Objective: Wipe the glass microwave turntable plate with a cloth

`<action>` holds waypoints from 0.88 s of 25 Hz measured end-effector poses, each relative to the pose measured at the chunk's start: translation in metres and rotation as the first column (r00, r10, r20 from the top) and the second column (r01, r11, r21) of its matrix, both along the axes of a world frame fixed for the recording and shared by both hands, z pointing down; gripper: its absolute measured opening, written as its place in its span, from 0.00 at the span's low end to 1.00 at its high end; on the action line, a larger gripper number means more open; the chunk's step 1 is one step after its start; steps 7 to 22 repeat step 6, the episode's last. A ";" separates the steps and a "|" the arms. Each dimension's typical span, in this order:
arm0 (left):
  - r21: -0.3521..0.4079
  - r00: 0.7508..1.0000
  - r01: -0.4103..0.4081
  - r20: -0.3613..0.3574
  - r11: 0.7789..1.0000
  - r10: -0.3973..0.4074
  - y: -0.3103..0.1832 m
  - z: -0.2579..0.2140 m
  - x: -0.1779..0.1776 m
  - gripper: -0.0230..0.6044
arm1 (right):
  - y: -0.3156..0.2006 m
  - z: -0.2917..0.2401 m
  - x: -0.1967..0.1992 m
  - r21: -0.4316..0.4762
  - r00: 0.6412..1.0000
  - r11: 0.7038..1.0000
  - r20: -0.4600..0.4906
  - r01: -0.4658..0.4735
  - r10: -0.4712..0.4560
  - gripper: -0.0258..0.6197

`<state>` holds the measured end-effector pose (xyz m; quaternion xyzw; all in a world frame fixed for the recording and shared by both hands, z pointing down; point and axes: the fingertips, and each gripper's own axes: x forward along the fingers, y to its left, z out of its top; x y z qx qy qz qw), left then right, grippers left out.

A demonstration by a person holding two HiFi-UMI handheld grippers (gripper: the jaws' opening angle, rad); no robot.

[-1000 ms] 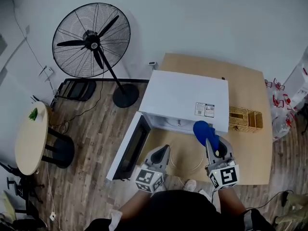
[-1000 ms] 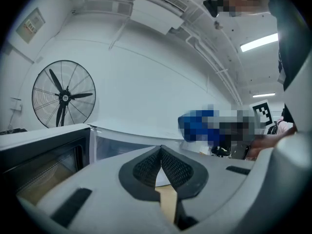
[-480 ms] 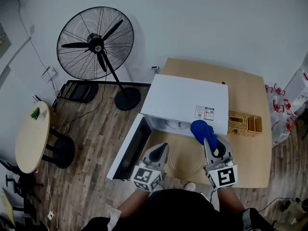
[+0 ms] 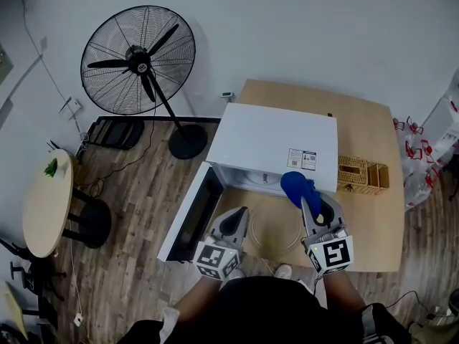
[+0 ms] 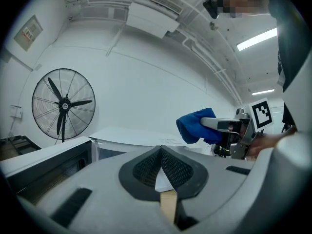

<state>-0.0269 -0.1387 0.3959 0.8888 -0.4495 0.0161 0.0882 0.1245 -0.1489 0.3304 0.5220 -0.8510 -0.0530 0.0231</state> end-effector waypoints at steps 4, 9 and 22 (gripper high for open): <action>0.004 1.000 0.001 0.004 1.000 -0.001 0.000 -0.002 0.001 0.04 | 0.000 0.000 0.001 0.002 1.000 1.000 0.002 -0.006 0.006 0.13; 0.005 1.000 0.003 0.007 1.000 -0.003 0.001 -0.002 0.001 0.04 | 0.000 0.000 0.002 -0.001 1.000 1.000 0.003 -0.010 0.010 0.13; 0.005 1.000 0.003 0.007 1.000 -0.003 0.001 -0.002 0.001 0.04 | 0.000 0.000 0.002 -0.001 1.000 1.000 0.003 -0.010 0.010 0.13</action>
